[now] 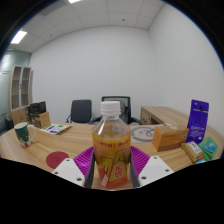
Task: Pour water
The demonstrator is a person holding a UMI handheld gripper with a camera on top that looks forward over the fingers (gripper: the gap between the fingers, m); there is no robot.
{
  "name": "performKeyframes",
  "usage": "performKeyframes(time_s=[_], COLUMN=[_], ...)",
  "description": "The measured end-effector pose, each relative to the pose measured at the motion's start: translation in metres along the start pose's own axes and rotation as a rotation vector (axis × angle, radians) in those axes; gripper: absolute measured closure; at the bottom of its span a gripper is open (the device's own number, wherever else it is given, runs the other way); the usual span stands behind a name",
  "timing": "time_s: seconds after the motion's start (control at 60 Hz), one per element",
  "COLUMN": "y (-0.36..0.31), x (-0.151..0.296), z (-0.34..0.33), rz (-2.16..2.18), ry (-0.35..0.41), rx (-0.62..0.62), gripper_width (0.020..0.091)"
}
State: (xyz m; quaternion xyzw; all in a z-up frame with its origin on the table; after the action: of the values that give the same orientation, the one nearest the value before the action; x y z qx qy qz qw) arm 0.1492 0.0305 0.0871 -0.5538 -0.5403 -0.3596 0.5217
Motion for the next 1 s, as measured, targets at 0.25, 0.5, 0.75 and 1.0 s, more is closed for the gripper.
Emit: performKeyframes(time_s=[0.25, 0.5, 0.75, 1.0], y=[-0.024, -0.15, -0.3, -0.316], x=[0.017, 0.074, 0.088, 0.063], z=[-0.001, -0.008, 0.016, 0.035], rz=[-0.101, -0.655, -1.495, -2.108], ry=[-0.083, -0.088, -0.094, -0.272], rx=[-0.119, -0.175, -0.191, -0.211], gripper_width=[0.0654, 0.0655, 0.0659, 0.0657])
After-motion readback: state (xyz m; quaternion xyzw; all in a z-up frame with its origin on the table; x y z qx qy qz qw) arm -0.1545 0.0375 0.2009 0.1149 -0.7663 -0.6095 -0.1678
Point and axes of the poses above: the point between the fingertips, and its own axes, seen from behind it with the camera up: y to the right, x up, z forward, the way the camera looks, the point moved 9 cm from there along -z, backward, against the way the camera looks, and after that the axes turned 11 degrees about z, right-handed, at the moved point
